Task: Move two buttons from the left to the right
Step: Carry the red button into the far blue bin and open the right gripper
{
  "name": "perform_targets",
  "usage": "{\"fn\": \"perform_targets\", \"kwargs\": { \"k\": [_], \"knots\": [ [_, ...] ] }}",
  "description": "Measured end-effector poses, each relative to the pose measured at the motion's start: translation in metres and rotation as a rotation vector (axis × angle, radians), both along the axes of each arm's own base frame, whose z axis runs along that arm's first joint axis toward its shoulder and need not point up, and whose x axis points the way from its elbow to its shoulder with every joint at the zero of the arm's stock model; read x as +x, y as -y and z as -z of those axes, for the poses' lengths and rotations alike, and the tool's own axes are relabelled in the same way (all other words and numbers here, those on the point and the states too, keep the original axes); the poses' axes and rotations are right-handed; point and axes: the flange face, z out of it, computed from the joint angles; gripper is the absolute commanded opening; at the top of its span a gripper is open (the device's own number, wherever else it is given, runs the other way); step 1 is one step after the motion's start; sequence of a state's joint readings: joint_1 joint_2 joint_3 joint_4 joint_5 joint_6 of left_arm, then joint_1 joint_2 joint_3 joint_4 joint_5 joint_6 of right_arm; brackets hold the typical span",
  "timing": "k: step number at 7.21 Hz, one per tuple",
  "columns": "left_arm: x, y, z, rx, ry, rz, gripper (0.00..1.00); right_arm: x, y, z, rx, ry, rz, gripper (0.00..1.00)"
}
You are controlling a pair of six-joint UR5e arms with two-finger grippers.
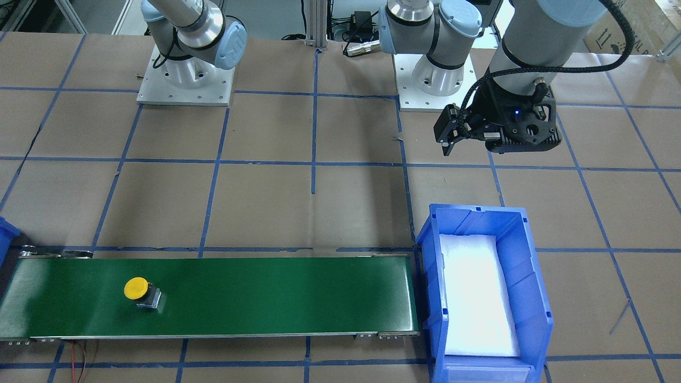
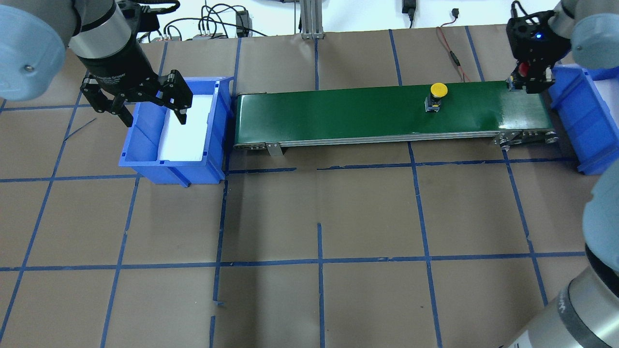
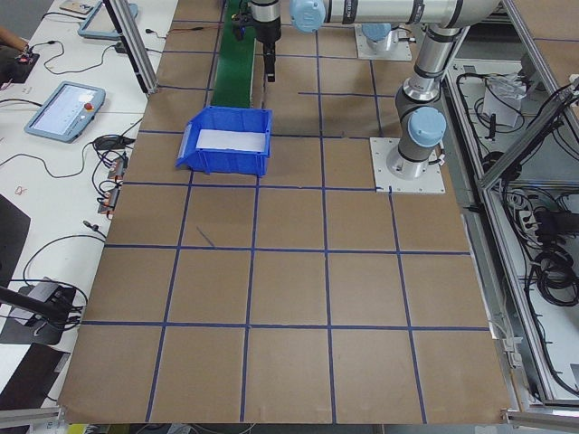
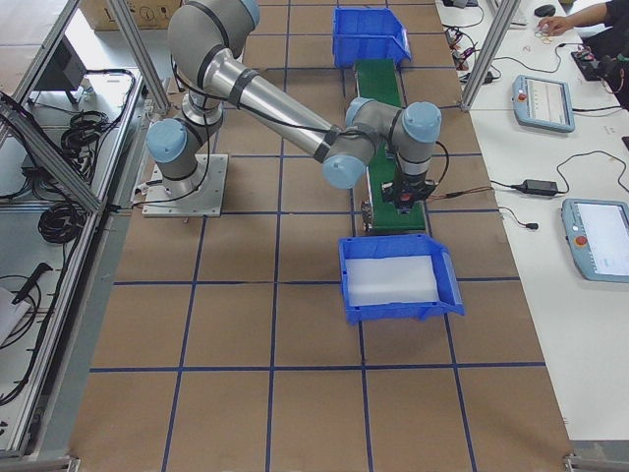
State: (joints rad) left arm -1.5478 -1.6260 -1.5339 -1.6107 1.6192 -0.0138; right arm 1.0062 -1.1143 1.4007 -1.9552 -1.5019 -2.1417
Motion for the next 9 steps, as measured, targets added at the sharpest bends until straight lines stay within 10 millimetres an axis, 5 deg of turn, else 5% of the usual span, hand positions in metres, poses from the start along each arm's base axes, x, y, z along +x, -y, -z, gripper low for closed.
{"fn": "perform_targets", "kwargs": {
  "k": [2,5,6,7,9],
  "knots": [
    [0.0,0.0,0.0,0.0,0.002,0.0,1.0,-0.088,-0.024,0.007,-0.012,-0.002,-0.017,0.06],
    [0.0,0.0,0.0,0.0,-0.001,0.0,1.0,-0.161,-0.023,0.095,0.086,-0.006,0.012,0.11],
    [0.0,0.0,0.0,0.0,-0.002,0.0,1.0,-0.168,-0.022,0.109,0.107,-0.023,0.015,0.88],
    [0.0,0.0,0.0,0.0,-0.002,0.0,1.0,-0.171,-0.022,0.114,0.116,-0.029,0.015,1.0],
    [0.0,0.0,0.0,0.0,-0.003,-0.001,1.0,-0.168,-0.023,0.104,0.112,-0.031,0.014,1.0]
  ]
}}
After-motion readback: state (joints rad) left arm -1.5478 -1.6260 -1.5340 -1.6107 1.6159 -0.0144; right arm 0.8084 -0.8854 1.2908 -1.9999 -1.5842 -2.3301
